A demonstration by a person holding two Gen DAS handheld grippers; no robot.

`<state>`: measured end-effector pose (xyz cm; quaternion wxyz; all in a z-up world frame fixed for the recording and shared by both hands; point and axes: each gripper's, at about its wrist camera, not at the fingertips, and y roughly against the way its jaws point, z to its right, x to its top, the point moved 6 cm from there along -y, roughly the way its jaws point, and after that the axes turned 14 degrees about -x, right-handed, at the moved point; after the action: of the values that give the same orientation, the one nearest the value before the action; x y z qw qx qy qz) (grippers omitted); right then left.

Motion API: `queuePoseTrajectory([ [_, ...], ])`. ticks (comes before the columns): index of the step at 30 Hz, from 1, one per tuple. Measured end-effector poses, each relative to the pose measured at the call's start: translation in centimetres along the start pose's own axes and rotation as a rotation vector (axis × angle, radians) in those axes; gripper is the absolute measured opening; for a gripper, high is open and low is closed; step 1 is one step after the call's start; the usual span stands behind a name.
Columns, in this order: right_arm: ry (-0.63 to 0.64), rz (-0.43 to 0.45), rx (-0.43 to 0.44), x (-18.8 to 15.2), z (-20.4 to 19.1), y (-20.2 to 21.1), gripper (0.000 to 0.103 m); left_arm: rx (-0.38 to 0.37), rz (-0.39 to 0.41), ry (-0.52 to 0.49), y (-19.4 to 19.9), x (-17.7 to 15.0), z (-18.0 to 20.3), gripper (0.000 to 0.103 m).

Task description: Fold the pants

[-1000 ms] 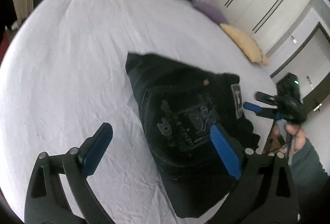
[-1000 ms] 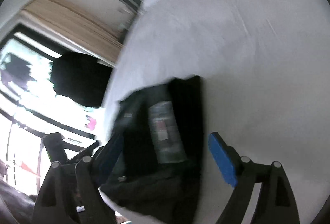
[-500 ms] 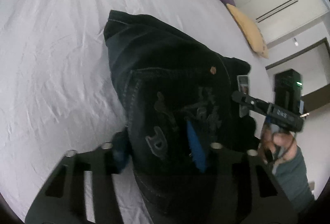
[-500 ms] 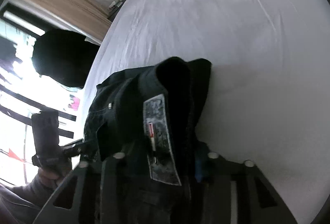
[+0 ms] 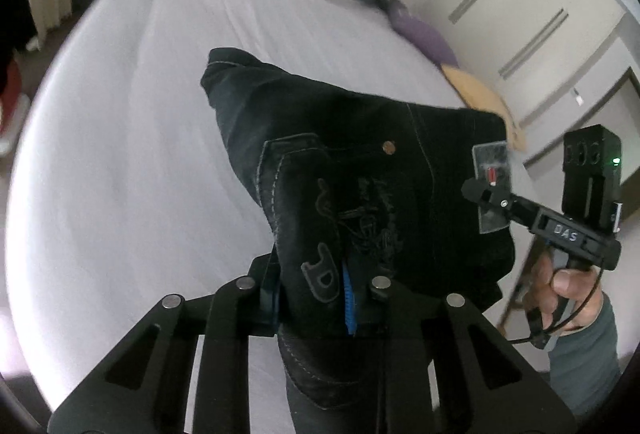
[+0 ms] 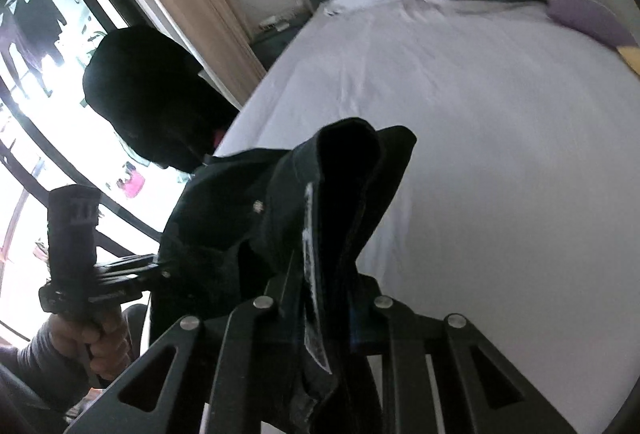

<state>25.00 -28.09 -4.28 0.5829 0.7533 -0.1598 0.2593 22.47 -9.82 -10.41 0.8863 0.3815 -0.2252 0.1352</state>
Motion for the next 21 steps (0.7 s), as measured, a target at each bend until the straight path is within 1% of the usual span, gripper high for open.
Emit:
queuePoseTrajectory([
  [3,-0.008,-0.001,0.04,3.1,-1.6,-3.3,0.018,0.071,0.022,-0.038,1.1,2.6,-2.4,0.02],
  [6,-0.021,-0.033,0.058,5.3,-2.8,-7.8,0.018,0.116,0.007,-0.027,1.0,4.5,-6.3,0.02],
  [9,-0.035,-0.078,0.056,6.1,-2.8,-12.2,0.019,0.131,-0.015,0.01,-0.3,4.9,-10.2,0.02],
  [12,-0.065,-0.116,0.049,6.1,-1.9,-15.4,0.02,0.152,-0.037,0.029,-2.4,4.5,-12.6,0.023],
  [13,-0.086,-0.137,0.053,6.0,-1.2,-16.6,0.026,0.152,-0.039,0.045,-2.9,4.2,-13.4,0.024],
  [14,-0.101,-0.148,0.048,5.7,-0.6,-17.4,0.041,0.15,-0.033,0.059,-3.3,3.8,-13.9,0.03],
  [15,-0.12,-0.161,0.032,5.3,0.2,-18.1,0.047,0.157,-0.021,0.061,-3.5,3.4,-14.4,0.043],
  [16,-0.131,-0.166,0.032,5.0,0.5,-18.5,0.052,0.174,-0.005,0.057,-3.5,3.1,-15.0,0.05],
  [17,-0.153,-0.146,0.073,4.6,1.0,-18.6,0.055,0.18,0.015,0.06,-3.6,2.8,-15.5,0.059],
  [18,-0.164,-0.128,0.094,4.4,1.1,-18.3,0.057,0.171,0.037,0.066,-3.9,2.8,-15.4,0.063],
  [19,-0.175,-0.122,0.1,4.2,1.3,-18.0,0.063,0.167,0.043,0.071,-3.7,2.7,-15.6,0.064],
  [20,-0.194,-0.119,0.1,4.1,1.4,-17.5,0.072,0.182,0.038,0.071,-3.5,2.8,-15.6,0.069],
  [21,-0.211,-0.107,0.088,3.8,1.5,-16.7,0.076,0.219,0.034,0.064,-3.2,2.6,-15.3,0.073],
])
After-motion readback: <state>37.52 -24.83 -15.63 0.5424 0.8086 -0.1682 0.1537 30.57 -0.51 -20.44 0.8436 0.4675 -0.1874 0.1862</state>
